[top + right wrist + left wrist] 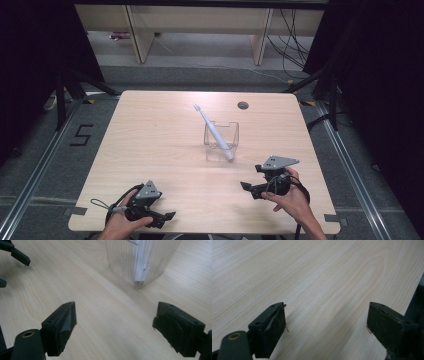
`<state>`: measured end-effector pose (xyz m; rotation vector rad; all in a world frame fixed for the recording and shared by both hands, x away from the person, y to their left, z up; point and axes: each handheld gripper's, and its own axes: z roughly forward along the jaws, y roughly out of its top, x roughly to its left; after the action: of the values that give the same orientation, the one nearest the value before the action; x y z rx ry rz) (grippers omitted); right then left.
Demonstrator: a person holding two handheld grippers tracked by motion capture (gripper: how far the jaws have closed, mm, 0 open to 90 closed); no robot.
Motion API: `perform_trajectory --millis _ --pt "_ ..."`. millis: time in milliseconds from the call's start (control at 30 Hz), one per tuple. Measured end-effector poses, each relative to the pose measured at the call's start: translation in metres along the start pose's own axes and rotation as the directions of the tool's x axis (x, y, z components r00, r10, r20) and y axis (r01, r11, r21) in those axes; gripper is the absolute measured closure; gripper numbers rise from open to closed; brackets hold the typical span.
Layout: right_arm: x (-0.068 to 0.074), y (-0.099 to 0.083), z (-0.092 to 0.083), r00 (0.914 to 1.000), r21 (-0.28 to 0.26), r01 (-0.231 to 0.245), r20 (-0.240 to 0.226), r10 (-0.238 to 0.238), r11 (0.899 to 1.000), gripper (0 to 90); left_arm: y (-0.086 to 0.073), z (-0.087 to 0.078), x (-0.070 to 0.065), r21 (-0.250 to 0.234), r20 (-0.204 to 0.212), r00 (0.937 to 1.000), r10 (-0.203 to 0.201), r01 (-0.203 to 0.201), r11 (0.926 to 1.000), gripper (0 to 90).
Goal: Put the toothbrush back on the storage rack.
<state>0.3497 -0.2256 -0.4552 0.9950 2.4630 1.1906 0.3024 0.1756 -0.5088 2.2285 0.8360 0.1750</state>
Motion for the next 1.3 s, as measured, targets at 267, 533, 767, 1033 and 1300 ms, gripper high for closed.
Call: perform_trajectory --millis 267,533,767,1033,1300 --pt "0.003 -0.007 0.001 0.9999 0.006 0.013 -0.005 -0.013 1.000 17.9 0.000 0.000 0.000 0.001 0.000 1.0000 0.001 -0.001 1.0000 14.9" --pt "0.007 -0.015 0.000 1.0000 0.010 0.009 -0.005 -0.009 1.000 17.9 0.000 0.000 0.000 0.003 -0.002 1.0000 0.000 0.001 1.0000 14.9" --pt "0.011 -0.021 -0.001 0.9996 0.024 -0.002 -0.028 0.003 1.000 17.9 0.000 0.000 0.000 0.004 0.002 1.0000 -0.001 0.001 1.0000 14.9" --pt "0.015 -0.029 -0.003 0.9999 0.044 0.015 -0.005 -0.014 0.999 17.8 0.000 0.001 0.000 0.004 0.001 1.0000 -0.001 0.001 1.0000 14.8" --pt "0.014 -0.034 -0.008 0.9995 0.038 0.027 0.016 -0.028 0.999 17.8 0.000 0.001 0.000 0.004 0.001 1.0000 0.001 -0.001 1.0000 14.9"
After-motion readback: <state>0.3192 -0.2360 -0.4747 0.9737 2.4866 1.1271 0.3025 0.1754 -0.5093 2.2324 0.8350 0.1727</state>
